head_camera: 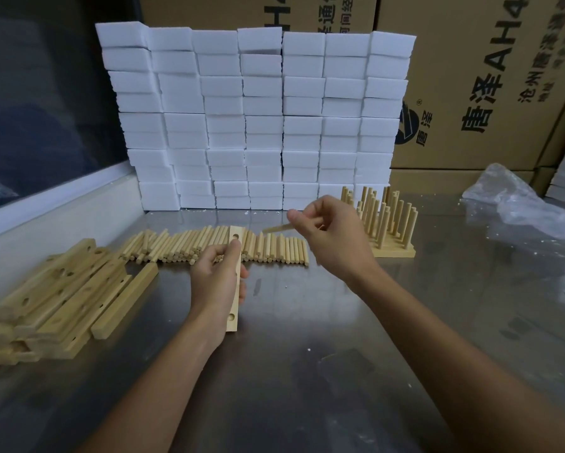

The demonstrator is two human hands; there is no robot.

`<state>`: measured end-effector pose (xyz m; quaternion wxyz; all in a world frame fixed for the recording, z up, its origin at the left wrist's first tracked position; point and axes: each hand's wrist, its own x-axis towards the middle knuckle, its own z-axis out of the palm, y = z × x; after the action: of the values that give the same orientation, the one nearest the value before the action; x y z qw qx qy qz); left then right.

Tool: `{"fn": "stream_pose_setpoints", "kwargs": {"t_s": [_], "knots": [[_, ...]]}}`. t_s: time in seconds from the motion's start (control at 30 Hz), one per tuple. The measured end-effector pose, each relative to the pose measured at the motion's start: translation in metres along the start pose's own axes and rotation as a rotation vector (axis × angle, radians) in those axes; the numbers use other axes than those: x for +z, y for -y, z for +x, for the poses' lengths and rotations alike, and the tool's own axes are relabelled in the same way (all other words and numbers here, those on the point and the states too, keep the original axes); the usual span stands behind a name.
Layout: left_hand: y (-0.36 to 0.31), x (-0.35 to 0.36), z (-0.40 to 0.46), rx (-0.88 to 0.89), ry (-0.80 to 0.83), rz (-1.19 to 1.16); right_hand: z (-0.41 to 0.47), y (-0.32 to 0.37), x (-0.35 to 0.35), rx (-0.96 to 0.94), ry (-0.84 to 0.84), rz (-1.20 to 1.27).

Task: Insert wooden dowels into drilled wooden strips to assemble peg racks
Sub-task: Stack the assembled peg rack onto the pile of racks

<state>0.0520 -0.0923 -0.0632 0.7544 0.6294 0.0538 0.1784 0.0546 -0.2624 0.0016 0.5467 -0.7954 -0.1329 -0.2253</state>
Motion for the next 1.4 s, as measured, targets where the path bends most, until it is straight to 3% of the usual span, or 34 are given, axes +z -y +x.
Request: {"fn": "stream_pose_setpoints", "kwargs": {"t_s": [0.13,0.27,0.53,0.67,0.83,1.4], "knots": [[-0.001,0.001,0.0,-0.002,-0.007,-0.01,-0.002,-0.004,0.0,0.17,0.058,0.035],[-0.001,0.001,0.0,0.002,-0.006,-0.003,-0.006,-0.006,0.003,0.276,0.155,0.243],[-0.003,0.0,-0.002,0.014,0.002,0.015,-0.004,-0.011,0.008,0.325,0.278,0.156],[-0.004,0.0,-0.003,0.015,0.006,0.012,-0.006,-0.013,0.009,0.215,0.216,0.016],[-0.005,-0.001,-0.004,0.014,0.006,0.011,-0.007,-0.012,0.008,0.062,-0.004,-0.024],[-0.01,0.0,-0.006,-0.025,0.049,-0.044,-0.006,-0.012,0.01,-0.016,-0.014,0.018]]}}
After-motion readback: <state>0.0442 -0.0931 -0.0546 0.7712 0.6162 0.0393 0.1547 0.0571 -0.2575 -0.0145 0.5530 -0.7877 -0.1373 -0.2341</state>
